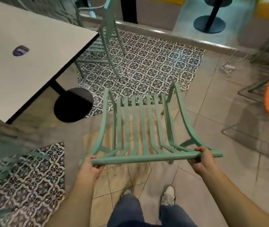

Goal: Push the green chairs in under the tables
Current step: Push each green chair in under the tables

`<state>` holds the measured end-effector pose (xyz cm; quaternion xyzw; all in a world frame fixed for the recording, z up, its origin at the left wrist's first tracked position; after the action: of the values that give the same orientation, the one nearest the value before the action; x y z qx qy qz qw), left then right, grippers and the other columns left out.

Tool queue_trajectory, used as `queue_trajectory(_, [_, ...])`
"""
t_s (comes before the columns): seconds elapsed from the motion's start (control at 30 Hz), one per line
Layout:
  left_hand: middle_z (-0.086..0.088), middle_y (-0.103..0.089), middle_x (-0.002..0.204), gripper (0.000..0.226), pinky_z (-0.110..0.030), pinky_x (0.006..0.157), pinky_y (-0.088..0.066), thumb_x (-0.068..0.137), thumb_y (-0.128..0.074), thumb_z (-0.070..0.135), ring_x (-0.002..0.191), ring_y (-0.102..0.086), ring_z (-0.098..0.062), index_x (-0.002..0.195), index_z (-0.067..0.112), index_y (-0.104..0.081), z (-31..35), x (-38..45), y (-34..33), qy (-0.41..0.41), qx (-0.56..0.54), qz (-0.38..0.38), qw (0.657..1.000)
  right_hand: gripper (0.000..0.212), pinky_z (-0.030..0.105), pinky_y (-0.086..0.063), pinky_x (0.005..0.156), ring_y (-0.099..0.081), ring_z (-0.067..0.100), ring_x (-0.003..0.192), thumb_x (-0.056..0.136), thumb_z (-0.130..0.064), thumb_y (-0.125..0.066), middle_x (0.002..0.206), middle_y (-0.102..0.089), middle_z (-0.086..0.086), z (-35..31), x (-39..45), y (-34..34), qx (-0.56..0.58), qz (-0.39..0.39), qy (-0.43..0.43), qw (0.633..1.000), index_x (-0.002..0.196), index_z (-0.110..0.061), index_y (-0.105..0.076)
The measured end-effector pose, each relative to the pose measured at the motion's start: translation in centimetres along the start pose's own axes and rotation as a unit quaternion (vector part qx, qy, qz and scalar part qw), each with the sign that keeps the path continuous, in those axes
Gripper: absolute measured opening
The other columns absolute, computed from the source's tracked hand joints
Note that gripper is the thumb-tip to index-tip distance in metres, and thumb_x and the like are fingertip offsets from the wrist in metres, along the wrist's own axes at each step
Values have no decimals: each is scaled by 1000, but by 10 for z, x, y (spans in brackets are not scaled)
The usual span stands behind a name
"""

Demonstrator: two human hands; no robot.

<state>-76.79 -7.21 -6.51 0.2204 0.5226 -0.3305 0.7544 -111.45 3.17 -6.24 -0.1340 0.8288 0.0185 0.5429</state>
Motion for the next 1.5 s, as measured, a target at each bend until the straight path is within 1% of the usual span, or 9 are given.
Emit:
queue_trajectory(0.07, [-19, -51, 127, 21, -48, 104, -41, 92, -48, 3, 128, -48, -33, 112, -2, -52, -11, -3, -1, -1, -29, 15, 999, 6, 47, -51, 95, -61, 33, 104, 84, -1, -48, 110, -59, 18, -15, 7, -8, -28, -9, 5, 1000, 87, -7, -48])
queue_trajectory(0.33, [-17, -43, 142, 50, -43, 100, -44, 92, -49, 4, 129, -44, -33, 141, 2, -39, -33, -7, -28, -30, -123, 72, 989, 6, 47, -48, 98, -59, 31, 100, 87, -3, -48, 88, -57, 12, -71, 42, -91, -144, -62, -14, 988, 84, -8, -46])
queue_trajectory(0.7, [-18, -44, 144, 42, -43, 94, -44, 92, -41, 5, 130, -45, -34, 134, 3, -46, -12, 3, -88, -59, -222, 108, 967, 8, 47, -49, 98, -58, 29, 96, 86, -4, -49, 93, -54, 12, -112, 79, -227, -248, -107, -47, 962, 82, -9, -44])
queue_trajectory(0.9, [-17, -52, 132, 8, -38, 86, -46, 93, -45, 6, 128, -47, -29, 89, 6, -52, -26, 9, -108, -29, -279, 113, 953, 11, 43, -51, 95, -58, 28, 97, 84, 0, -47, 97, -53, 12, -131, 92, -282, -307, -130, -47, 942, 87, -9, -42])
queue_trajectory(0.97, [-18, -54, 124, 7, -38, 86, -47, 94, -46, 6, 128, -47, -31, 94, 4, -53, -33, 7, -118, -32, -303, 123, 944, 9, 38, -56, 83, -59, 26, 86, 84, -1, -47, 95, -53, 12, -138, 97, -299, -344, -152, -46, 925, 87, -9, -43])
queue_trajectory(1.07, [-20, -46, 140, 22, -39, 88, -46, 94, -46, 3, 129, -46, -33, 114, 2, -55, -41, 3, -138, -48, -336, 143, 930, 8, 32, -57, 62, -54, 22, 72, 86, -2, -45, 83, -50, 9, -150, 102, -327, -388, -177, -47, 903, 83, -10, -43])
queue_trajectory(1.23, [-23, -46, 128, 33, -41, 89, -47, 93, -47, 4, 126, -46, -37, 125, 4, -48, -51, -11, -158, -47, -381, 165, 909, 7, 33, -53, 68, -54, 23, 74, 88, -4, -46, 87, -51, 11, -159, 100, -358, -448, -182, -49, 874, 83, -9, -43])
queue_trajectory(1.4, [-24, -43, 136, 15, -42, 94, -48, 93, -49, 6, 122, -48, -38, 108, 2, -49, -46, -13, -160, -40, -399, 166, 901, 6, 46, -45, 101, -57, 26, 93, 89, -4, -47, 89, -53, 12, -153, 99, -377, -465, -187, -51, 864, 86, -9, -45])
queue_trajectory(1.5, [-21, -50, 125, 33, -41, 78, -53, 92, -52, 14, 102, -55, -35, 124, 5, -50, -46, -13, -161, -52, -404, 162, 899, 23, 50, -49, 92, -59, 27, 96, 89, -9, -52, 97, -54, 12, -154, 98, -387, -457, -206, -45, 864, 112, -7, -49])
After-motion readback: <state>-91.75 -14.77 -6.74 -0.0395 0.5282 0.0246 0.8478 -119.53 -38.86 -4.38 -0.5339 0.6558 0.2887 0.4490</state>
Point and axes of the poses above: each hand's wrist, its own x-axis towards the middle knuckle, its own y-axis out of the back of the hand, z = x × y, the point moved 1 cm from there along x, towards the middle knuckle
